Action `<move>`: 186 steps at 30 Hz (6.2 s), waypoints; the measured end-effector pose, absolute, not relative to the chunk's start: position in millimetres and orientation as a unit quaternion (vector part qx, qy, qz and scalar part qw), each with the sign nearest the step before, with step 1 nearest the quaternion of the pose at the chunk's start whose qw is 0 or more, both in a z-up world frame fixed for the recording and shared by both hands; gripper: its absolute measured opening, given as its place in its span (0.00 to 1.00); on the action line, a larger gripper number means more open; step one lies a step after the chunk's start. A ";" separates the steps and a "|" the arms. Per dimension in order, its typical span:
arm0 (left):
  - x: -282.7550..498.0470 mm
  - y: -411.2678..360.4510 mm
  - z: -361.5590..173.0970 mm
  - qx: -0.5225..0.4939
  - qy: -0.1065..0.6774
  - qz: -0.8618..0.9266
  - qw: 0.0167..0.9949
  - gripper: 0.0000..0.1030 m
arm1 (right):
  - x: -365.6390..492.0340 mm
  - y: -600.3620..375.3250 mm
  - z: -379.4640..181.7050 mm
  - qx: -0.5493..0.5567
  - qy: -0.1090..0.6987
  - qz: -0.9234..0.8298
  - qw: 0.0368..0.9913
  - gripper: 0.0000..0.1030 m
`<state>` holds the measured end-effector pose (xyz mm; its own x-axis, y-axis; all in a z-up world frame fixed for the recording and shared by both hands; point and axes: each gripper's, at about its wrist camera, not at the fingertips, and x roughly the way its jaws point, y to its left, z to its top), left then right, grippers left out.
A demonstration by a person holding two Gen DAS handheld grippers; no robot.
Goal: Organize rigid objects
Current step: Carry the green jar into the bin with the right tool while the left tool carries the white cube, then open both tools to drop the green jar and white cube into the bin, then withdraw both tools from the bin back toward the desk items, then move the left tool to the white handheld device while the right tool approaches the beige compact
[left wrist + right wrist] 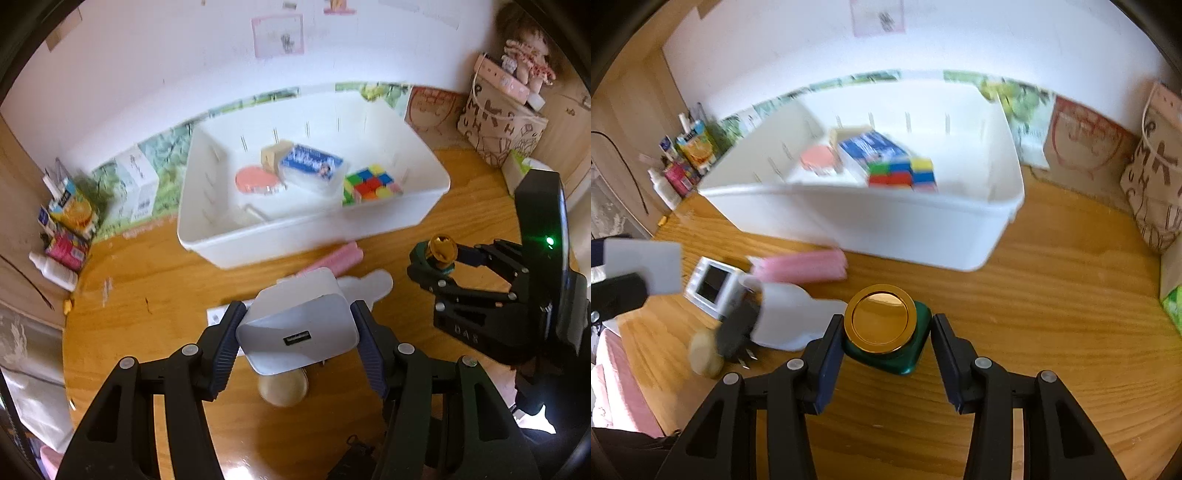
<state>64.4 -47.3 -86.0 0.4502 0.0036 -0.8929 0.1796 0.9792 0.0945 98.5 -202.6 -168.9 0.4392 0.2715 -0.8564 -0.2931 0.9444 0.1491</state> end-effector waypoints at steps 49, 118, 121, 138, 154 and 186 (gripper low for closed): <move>192.8 -12.0 -85.1 0.014 0.399 -0.062 0.915 0.44 | 201.3 -194.4 -106.1 -0.013 0.351 0.118 0.929 0.47; 10.4 72.4 -138.9 -0.073 0.583 0.044 0.808 0.76 | 17.9 -100.7 -143.0 -0.030 0.462 0.271 0.844 0.78; 18.3 77.6 -143.9 -0.086 0.600 0.039 0.795 0.76 | 14.1 -91.2 -151.7 -0.037 0.468 0.289 0.834 0.78; 85.9 108.7 -187.8 -0.324 0.680 -0.003 0.658 0.80 | 5.5 -51.9 -190.2 -0.092 0.494 0.292 0.814 0.78; 108.5 116.1 -219.8 -0.454 0.684 0.055 0.569 0.80 | 14.2 -36.9 -199.0 -0.105 0.488 0.296 0.814 0.78; 125.0 125.1 -207.1 -0.341 0.729 0.063 0.591 0.81 | 14.7 14.0 -210.9 -0.212 0.458 0.307 0.807 0.48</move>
<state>125.0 125.1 -207.1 -0.0696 -0.4221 -0.9039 -0.5703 0.7603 -0.3111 14.7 14.0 -210.9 0.3931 0.3013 -0.8688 -0.6888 0.7224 -0.0611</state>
